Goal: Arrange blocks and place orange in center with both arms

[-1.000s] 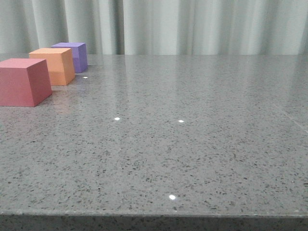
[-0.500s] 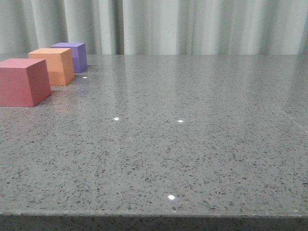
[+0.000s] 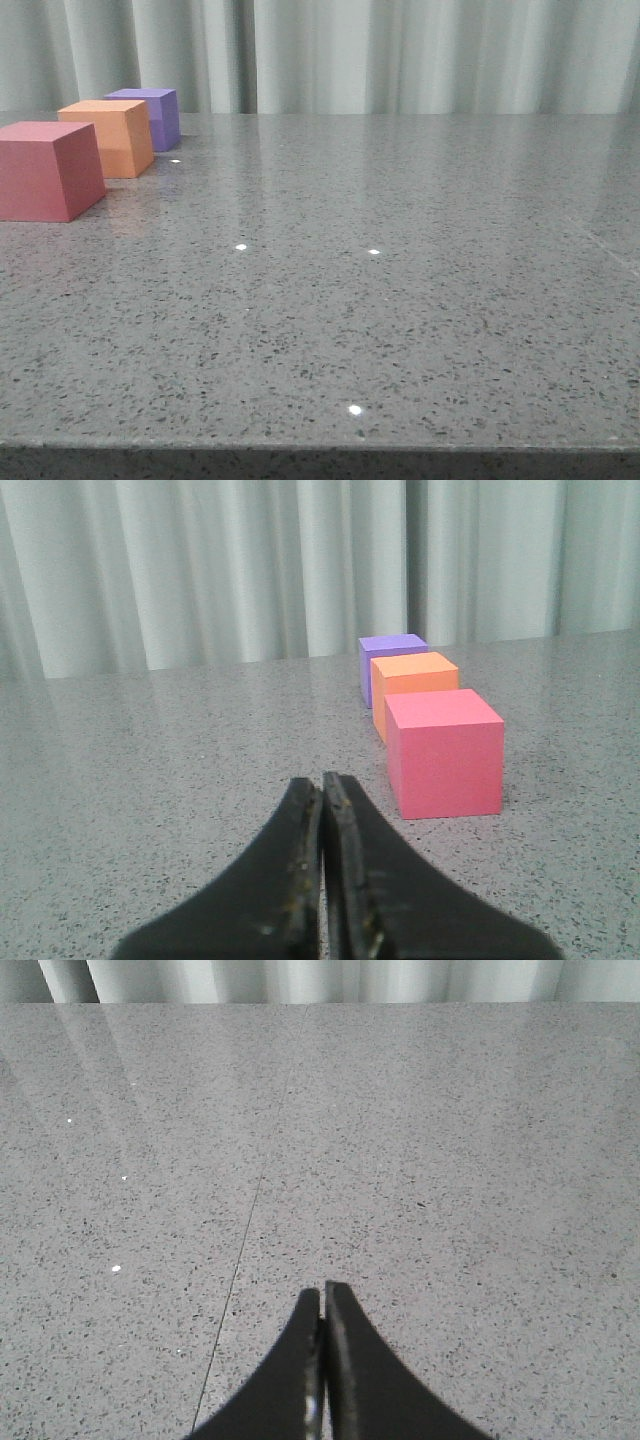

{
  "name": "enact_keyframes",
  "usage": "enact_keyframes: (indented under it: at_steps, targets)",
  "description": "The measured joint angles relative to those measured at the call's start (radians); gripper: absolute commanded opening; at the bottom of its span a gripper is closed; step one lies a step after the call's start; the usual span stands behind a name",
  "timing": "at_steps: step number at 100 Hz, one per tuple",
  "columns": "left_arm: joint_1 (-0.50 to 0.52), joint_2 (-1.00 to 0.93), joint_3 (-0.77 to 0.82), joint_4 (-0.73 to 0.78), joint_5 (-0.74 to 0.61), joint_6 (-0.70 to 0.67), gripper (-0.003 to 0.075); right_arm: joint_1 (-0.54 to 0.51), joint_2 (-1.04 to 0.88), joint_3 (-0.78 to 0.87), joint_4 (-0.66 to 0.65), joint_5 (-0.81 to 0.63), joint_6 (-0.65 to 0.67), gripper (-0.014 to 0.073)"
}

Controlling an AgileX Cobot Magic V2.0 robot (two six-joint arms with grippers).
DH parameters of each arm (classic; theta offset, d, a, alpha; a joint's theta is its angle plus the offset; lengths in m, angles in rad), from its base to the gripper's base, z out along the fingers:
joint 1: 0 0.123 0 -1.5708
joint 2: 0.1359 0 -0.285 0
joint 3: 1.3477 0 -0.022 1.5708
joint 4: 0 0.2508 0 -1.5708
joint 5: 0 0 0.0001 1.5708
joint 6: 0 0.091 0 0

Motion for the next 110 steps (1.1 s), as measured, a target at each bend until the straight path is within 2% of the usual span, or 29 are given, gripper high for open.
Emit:
enact_keyframes:
  at_steps: [55,76,88,110]
  targets:
    - [0.0,0.0,0.0,0.0,-0.002,0.0,-0.002,0.0,0.0,0.002,0.0,-0.005,0.0,-0.0111]
    - [0.0,0.0,0.0,0.0,-0.002,0.0,-0.002,-0.002,-0.031,0.068,0.007,-0.121,0.0,-0.0111]
    - [0.0,0.0,0.0,0.0,-0.002,0.0,-0.002,-0.036,-0.084,0.141,0.081,-0.194,-0.028,-0.0111]
    - [0.0,0.0,0.0,0.0,-0.002,0.0,-0.002,-0.13,-0.22,0.297,0.32,-0.335,-0.234,-0.0111]
